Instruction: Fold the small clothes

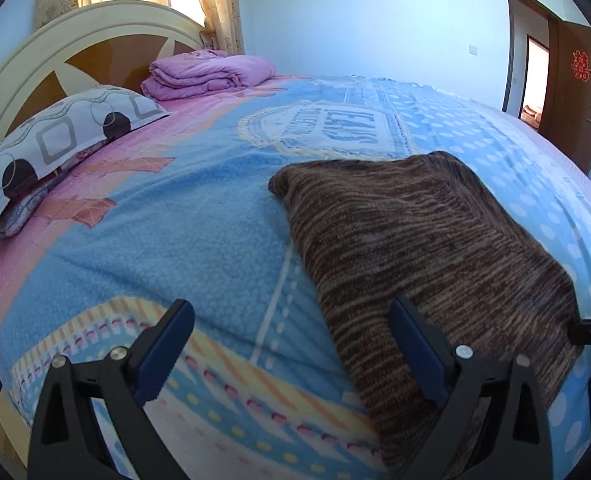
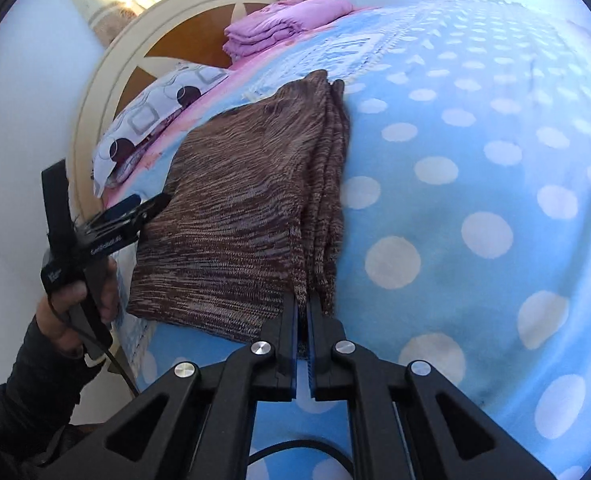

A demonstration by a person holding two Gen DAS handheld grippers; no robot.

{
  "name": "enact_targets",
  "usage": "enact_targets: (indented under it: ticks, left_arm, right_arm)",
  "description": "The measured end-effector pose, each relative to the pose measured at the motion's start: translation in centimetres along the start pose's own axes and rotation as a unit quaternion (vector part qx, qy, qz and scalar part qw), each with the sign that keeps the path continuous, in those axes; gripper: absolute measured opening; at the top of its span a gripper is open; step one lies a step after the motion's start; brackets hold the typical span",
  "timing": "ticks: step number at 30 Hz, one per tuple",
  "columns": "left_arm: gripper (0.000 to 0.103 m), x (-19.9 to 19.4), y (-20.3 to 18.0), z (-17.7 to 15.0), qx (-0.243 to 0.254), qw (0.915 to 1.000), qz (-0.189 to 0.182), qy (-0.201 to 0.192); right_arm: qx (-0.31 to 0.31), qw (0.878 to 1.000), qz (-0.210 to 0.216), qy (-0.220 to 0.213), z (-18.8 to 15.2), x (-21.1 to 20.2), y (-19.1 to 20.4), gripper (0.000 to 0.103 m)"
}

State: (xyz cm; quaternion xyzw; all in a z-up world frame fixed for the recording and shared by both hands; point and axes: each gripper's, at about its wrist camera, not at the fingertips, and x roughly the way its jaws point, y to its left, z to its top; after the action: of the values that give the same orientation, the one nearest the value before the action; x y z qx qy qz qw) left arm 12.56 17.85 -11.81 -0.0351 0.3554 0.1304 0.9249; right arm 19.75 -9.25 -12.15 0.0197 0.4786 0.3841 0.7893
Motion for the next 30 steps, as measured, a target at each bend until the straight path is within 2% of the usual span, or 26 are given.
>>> enact_targets:
  ticks: [5, 8, 14, 16, 17, 19, 21, 27, 30]
  left_arm:
    - [0.101, -1.2, -0.6, -0.4, 0.004, 1.0000, 0.000, -0.009]
    - [0.101, -2.5, -1.5, -0.2, 0.020, 0.9998, -0.003, -0.008]
    - [0.100, -6.1, -2.8, 0.2, 0.043, 0.9983, -0.029, -0.026]
    - [0.100, -7.5, -3.0, 0.5, 0.046, 0.9977, -0.034, -0.038]
    - [0.101, -8.2, -3.0, 0.6, 0.046, 0.9973, -0.036, -0.044]
    - [0.101, -9.5, -2.9, 0.9, 0.045, 0.9964, -0.043, -0.057]
    - [0.101, -10.7, -3.0, 1.1, 0.045, 0.9953, -0.050, -0.070]
    - [0.101, -13.6, -3.5, 1.8, 0.047, 0.9912, -0.065, -0.105]
    - [0.101, -14.7, -3.9, 2.1, 0.051, 0.9891, -0.070, -0.120]
  right_arm:
    - [-0.014, 0.999, -0.028, -0.033, -0.4, 0.5, 0.9, 0.003]
    - [-0.005, 0.999, -0.028, -0.037, -0.4, 0.3, 0.9, 0.004]
    - [-0.021, 0.997, -0.059, -0.034, -0.5, 0.0, 2.0, 0.006]
    - [-0.019, 0.996, -0.071, -0.056, -0.5, -1.4, 2.7, 0.009]
    - [-0.025, 0.994, -0.079, -0.070, -0.6, -2.2, 3.3, 0.011]
    - [-0.050, 0.990, -0.088, -0.101, -0.6, -4.3, 5.0, 0.036]
    - [-0.072, 0.984, -0.096, -0.131, -0.7, -6.2, 6.6, 0.051]
    - [-0.112, 0.970, -0.117, -0.183, -1.1, -10.2, 10.2, 0.053]
    - [-0.121, 0.964, -0.127, -0.201, -1.6, -11.4, 10.8, 0.057]
